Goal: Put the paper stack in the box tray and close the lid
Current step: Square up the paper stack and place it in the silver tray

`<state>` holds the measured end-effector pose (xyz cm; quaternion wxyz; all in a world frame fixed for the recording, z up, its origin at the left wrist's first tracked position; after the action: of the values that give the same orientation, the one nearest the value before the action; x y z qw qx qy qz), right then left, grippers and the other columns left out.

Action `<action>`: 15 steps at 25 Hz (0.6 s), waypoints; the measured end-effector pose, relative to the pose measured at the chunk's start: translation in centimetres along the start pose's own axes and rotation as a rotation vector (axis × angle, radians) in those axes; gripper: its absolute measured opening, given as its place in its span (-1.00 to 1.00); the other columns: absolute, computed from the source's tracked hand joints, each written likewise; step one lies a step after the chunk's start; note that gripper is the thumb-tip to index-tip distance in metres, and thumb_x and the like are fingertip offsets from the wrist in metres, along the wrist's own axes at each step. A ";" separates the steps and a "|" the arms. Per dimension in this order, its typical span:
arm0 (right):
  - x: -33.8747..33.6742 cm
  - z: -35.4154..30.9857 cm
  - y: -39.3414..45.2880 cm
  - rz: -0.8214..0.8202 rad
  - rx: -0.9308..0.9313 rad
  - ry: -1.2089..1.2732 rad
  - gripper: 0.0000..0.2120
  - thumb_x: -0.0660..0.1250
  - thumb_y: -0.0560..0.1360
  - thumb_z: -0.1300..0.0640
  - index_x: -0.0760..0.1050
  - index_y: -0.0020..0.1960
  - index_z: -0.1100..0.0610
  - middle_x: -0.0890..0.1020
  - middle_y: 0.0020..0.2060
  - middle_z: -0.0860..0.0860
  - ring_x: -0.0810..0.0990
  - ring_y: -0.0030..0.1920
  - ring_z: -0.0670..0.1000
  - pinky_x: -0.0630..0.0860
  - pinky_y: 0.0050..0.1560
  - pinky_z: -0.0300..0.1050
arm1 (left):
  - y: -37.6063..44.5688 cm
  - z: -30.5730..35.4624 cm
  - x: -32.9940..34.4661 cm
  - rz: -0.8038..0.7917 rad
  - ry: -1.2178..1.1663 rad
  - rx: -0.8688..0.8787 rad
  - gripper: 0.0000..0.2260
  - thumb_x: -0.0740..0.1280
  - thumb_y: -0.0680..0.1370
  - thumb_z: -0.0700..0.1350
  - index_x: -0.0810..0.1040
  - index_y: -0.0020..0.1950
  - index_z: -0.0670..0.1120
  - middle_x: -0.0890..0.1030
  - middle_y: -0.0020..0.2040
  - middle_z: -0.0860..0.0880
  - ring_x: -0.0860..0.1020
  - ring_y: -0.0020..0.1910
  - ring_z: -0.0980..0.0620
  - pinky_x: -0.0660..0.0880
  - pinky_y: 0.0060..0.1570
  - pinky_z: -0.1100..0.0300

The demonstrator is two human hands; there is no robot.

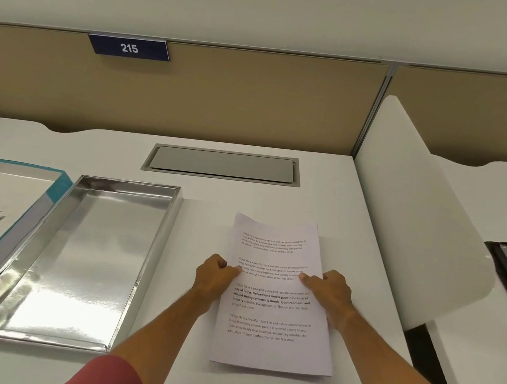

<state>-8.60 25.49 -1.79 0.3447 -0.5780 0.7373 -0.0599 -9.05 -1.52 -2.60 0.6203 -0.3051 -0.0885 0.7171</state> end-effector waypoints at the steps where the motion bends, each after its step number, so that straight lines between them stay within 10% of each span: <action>1: -0.1 0.2 0.1 -0.002 0.006 0.003 -0.76 0.44 0.42 0.01 0.47 -0.23 0.15 0.65 -0.24 0.06 0.63 -0.26 0.05 0.59 -0.23 -0.06 | 0.1 -0.1 -0.1 0.006 -0.009 -0.002 -0.81 0.40 0.47 -0.07 0.40 -0.16 -0.09 0.62 -0.06 -0.09 0.60 -0.18 -0.01 0.51 -0.30 0.19; 7: -0.6 0.8 0.8 -0.095 0.140 0.205 -0.90 0.30 0.45 0.23 0.53 -0.16 0.27 0.66 -0.23 0.17 0.62 -0.25 0.17 0.54 -0.24 -0.05 | 0.9 -1.4 -0.6 -0.035 -0.113 -0.085 -0.77 0.43 0.45 -0.16 0.49 0.05 -0.14 0.63 0.02 -0.12 0.64 0.02 -0.17 0.60 0.07 -0.09; 15: -1.3 -2.6 -0.1 -0.147 -0.073 0.183 -0.87 0.25 0.55 0.28 0.55 -0.12 0.20 0.68 -0.18 0.10 0.66 -0.20 0.10 0.62 -0.22 -0.05 | 0.4 2.0 -1.4 -0.140 -0.157 0.066 -0.91 0.39 0.51 -0.24 0.60 -0.01 -0.15 0.71 0.00 -0.11 0.69 -0.05 -0.06 0.63 -0.04 0.04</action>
<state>-9.86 25.80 0.82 0.2493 -0.6347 0.7230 -0.1107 -10.37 -2.44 -0.78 0.6699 -0.2206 -0.1341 0.6961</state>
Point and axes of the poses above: each hand's wrist, its own y-axis towards the middle knuckle, its own x-axis out of the palm, z = x × y, the point moved 5 cm from there along y, towards the middle knuckle
